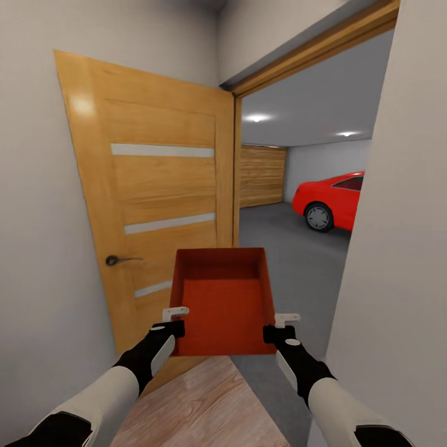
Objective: Move the two storage containers from the living room to the garage. In the garage, place one container on the floor and stack the other container on top of it (either order is fine).
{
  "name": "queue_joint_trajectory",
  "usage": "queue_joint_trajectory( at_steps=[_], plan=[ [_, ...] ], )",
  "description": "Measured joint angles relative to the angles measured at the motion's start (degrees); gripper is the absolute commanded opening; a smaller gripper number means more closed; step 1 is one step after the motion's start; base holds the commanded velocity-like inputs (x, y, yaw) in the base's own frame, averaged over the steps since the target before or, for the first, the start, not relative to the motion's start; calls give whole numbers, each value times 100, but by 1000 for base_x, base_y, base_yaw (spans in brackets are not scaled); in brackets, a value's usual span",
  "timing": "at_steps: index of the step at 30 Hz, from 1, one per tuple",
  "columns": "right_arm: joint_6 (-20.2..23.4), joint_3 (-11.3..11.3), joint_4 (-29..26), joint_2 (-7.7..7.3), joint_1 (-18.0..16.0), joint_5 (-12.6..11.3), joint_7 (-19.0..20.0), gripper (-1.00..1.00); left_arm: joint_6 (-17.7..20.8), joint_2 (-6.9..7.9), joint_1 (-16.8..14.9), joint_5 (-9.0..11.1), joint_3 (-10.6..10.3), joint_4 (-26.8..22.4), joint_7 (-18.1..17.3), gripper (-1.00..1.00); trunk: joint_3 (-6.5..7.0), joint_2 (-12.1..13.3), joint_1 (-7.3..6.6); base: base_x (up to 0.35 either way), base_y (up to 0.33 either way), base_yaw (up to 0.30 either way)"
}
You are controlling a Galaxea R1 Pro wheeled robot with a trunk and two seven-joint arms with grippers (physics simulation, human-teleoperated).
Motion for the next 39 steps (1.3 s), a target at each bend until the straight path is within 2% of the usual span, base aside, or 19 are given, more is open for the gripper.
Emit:
queue_joint_trajectory(
  at_steps=[9, 23, 39],
  plan=[
    [-3, -2, -1, 0, 0, 1, 1, -100, -1, 0, -1, -1, -1, -2, 0, -100, 0, 0, 0, 8, 4, -225],
    [-19, 16, -1, -8, 0, -3, 10, -100, -20, -3, 0, -9, 7, 0, -8, -100, 0, -1, -2, 207, 190, -28],
    [11, -3, 0, 1, 0, 0, 0, -100, 11, 0, 0, -2, 2, 0, 1, -100, 0, -1, -1, 136, 108, -220]
  ],
)
